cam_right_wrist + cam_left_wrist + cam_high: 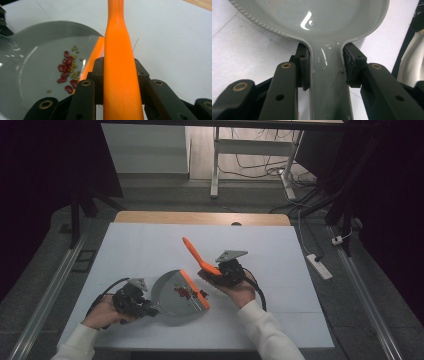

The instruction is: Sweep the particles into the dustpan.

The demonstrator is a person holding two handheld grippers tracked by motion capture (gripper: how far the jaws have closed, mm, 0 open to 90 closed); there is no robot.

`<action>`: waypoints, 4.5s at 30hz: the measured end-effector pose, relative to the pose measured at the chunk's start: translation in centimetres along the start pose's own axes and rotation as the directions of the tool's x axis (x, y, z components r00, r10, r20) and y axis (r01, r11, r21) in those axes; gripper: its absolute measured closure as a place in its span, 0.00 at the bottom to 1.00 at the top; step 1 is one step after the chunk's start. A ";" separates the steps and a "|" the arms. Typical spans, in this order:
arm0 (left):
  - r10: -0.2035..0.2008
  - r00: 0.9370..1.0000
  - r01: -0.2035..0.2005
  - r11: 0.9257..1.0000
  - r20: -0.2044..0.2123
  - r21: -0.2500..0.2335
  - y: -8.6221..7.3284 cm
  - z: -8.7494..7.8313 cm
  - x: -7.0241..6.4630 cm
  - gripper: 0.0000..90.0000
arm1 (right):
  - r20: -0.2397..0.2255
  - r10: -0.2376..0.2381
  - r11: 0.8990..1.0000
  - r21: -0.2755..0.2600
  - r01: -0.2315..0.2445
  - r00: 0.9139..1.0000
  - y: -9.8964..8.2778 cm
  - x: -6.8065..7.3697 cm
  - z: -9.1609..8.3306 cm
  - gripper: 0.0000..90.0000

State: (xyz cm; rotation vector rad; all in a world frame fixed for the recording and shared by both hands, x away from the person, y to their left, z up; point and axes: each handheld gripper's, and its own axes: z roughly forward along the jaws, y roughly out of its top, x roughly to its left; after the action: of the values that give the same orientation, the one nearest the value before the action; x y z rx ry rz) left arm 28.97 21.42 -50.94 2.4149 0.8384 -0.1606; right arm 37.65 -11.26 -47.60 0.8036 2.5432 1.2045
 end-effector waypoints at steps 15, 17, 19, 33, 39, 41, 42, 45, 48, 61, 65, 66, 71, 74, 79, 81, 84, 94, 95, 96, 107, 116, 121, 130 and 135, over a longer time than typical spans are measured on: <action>-0.004 1.000 0.004 1.000 0.000 0.005 -0.8 -0.5 -0.5 0.68 | 0.062 0.037 0.997 0.061 -0.040 0.997 -2.5 -0.7 -0.6 0.78; 0.000 1.000 0.000 1.000 0.001 0.011 -0.8 -0.4 -0.6 0.68 | 0.057 0.033 0.997 0.073 -0.037 0.998 -2.7 -0.5 -0.3 0.78; 0.003 1.000 -0.003 1.000 -0.001 0.014 -0.7 -0.4 -0.7 0.68 | 0.048 0.031 0.997 0.074 -0.034 0.998 -2.8 -0.2 -0.1 0.78; -0.004 1.000 0.004 1.000 -0.001 0.011 -0.7 -0.1 -0.9 0.68 | 0.022 0.034 0.998 0.050 -0.035 0.999 -3.2 2.5 0.5 0.78; -0.005 1.000 0.005 1.000 0.001 0.013 -0.7 -0.1 -0.9 0.68 | -0.031 0.040 0.998 0.042 -0.039 0.999 -2.9 3.7 1.0 0.78; -0.005 1.000 0.005 1.000 0.001 0.012 -0.7 -0.1 -0.8 0.68 | -0.050 0.031 0.999 0.032 -0.029 0.998 -2.7 4.3 1.2 0.78; -0.005 1.000 0.005 1.000 0.001 0.013 -0.7 -0.1 -0.8 0.68 | -0.073 0.020 1.000 0.019 -0.019 0.997 -2.3 5.0 1.2 0.78; -0.002 1.000 0.002 1.000 0.001 0.014 -0.7 -0.1 -0.8 0.68 | -0.121 0.033 0.999 0.002 -0.033 0.992 -1.9 5.4 1.2 0.78; -0.006 1.000 0.006 1.000 0.004 0.011 -0.7 0.0 -0.8 0.68 | -0.108 0.011 0.999 -0.031 -0.014 0.994 -1.3 5.6 0.4 0.78; -0.005 1.000 0.004 1.000 0.004 0.011 -0.7 0.0 -0.8 0.68 | 0.035 0.074 0.997 -0.030 -0.073 0.997 -3.1 1.6 -2.4 0.78; -0.003 1.000 0.003 1.000 0.002 0.013 -0.7 0.0 -0.8 0.68 | 0.041 0.083 0.997 -0.005 -0.083 0.996 -3.9 1.4 -2.5 0.78; -0.003 1.000 0.003 1.000 0.002 0.014 -0.7 0.0 -0.8 0.68 | 0.042 0.084 0.996 0.000 -0.084 0.996 -4.0 1.4 -2.5 0.78; -0.003 1.000 0.003 1.000 0.000 0.012 -0.7 0.0 -0.9 0.68 | 0.054 0.066 0.997 0.028 -0.067 0.996 -4.3 1.8 -2.1 0.78; -0.003 1.000 0.003 1.000 -0.001 0.012 -0.7 0.0 -0.9 0.68 | 0.045 0.063 0.997 0.042 -0.065 0.997 -4.5 2.2 -1.8 0.78; -0.004 1.000 0.004 1.000 -0.002 0.011 -0.7 0.0 -0.9 0.68 | 0.024 0.053 0.997 0.046 -0.054 0.998 -4.7 3.2 -1.5 0.78; -0.004 1.000 0.004 1.000 -0.002 0.011 -0.7 0.0 -1.0 0.68 | 0.013 0.053 0.998 0.046 -0.053 0.999 -4.7 3.7 -1.4 0.78; -0.004 1.000 0.004 1.000 -0.002 0.012 -0.7 0.0 -0.9 0.68 | 0.007 0.040 0.998 0.049 -0.040 0.999 -4.7 4.4 -1.3 0.78; -0.004 1.000 0.004 1.000 -0.002 0.013 -0.7 0.0 -0.9 0.68 | -0.072 0.053 0.999 0.015 -0.052 0.996 -4.2 5.8 -1.0 0.78; -0.003 1.000 0.003 1.000 -0.001 0.013 -0.7 0.0 -0.9 0.68 | -0.072 0.053 0.999 0.015 -0.052 0.996 -4.2 5.8 -1.0 0.78; 0.000 1.000 0.001 1.000 -0.001 0.016 -0.7 0.0 -0.9 0.68 | -0.089 0.061 0.998 0.013 -0.061 0.994 -4.1 6.0 -0.9 0.78; -0.002 1.000 0.002 1.000 -0.002 0.013 -0.7 0.0 -0.9 0.68 | -0.020 0.091 0.991 -0.100 -0.092 0.996 -3.1 3.5 -3.5 0.78; -0.001 1.000 0.001 1.000 -0.003 0.013 -0.7 0.0 -1.0 0.68 | 0.036 0.092 0.995 -0.032 -0.091 0.995 -3.9 2.1 -2.5 0.78; -0.002 1.000 0.002 1.000 -0.003 0.013 -0.7 0.0 -1.0 0.68 | 0.055 0.107 0.994 0.016 -0.108 0.993 -4.8 2.3 -1.4 0.78; 0.000 1.000 0.000 1.000 -0.004 0.016 -0.6 0.1 -1.0 0.68 | -0.090 0.087 0.996 -0.006 -0.088 0.992 -3.9 6.1 -0.4 0.78; 0.003 1.000 -0.003 1.000 -0.003 0.018 -0.6 0.1 -1.0 0.68 | -0.106 0.024 0.999 -0.024 -0.026 0.994 -3.0 7.3 0.0 0.78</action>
State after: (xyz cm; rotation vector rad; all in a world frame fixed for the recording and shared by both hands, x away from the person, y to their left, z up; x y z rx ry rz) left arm 27.80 21.26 -51.01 2.4339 0.8381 -0.1638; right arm 30.47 -8.74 -49.57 0.7882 2.6029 1.3184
